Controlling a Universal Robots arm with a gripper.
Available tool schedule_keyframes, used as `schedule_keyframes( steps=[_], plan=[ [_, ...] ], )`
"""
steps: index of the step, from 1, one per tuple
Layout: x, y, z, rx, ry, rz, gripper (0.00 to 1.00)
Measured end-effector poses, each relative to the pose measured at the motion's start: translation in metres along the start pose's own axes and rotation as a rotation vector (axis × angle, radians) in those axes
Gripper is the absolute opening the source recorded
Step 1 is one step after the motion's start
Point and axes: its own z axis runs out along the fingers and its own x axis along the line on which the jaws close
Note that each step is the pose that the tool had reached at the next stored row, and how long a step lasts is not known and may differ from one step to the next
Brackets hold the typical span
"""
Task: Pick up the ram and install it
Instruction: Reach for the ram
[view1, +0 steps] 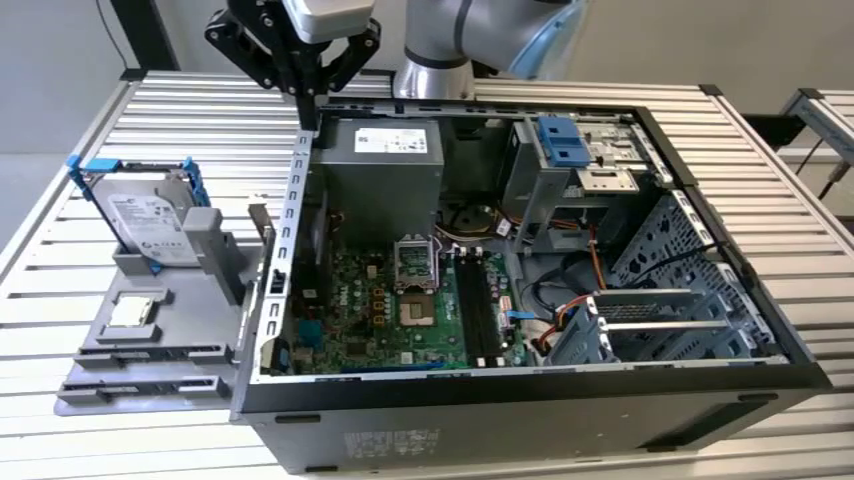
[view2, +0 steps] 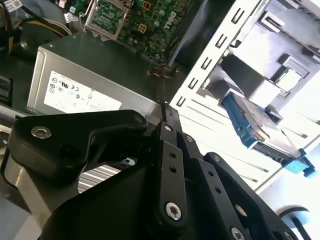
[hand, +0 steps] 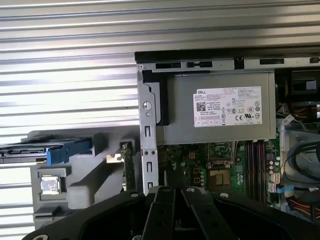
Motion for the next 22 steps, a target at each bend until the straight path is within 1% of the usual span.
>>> schedule_keyframes(
  steps=[1, 2, 4, 5, 8, 9, 13, 22],
  plan=[
    [0.0030, -0.0002, -0.0001, 0.0000, 0.0000, 0.000, 0.00],
    [0.0074, -0.0005, -0.0002, 0.0000, 0.0000, 0.000, 0.00],
    [0.0115, -0.0008, -0.0003, 0.0000, 0.0000, 0.000, 0.00],
    [0.0157, -0.0010, -0.0003, 0.0000, 0.0000, 0.001, 0.00],
    [0.0218, -0.0014, -0.0005, 0.0000, 0.0000, 0.001, 0.00],
    [0.0255, -0.0017, -0.0006, 0.0000, 0.0000, 0.001, 0.00],
    [0.0341, -0.0022, -0.0007, 0.0000, -0.0001, 0.001, 0.00],
    [0.0570, -0.0039, -0.0013, 0.0001, -0.0001, 0.004, 0.00]
  ],
)
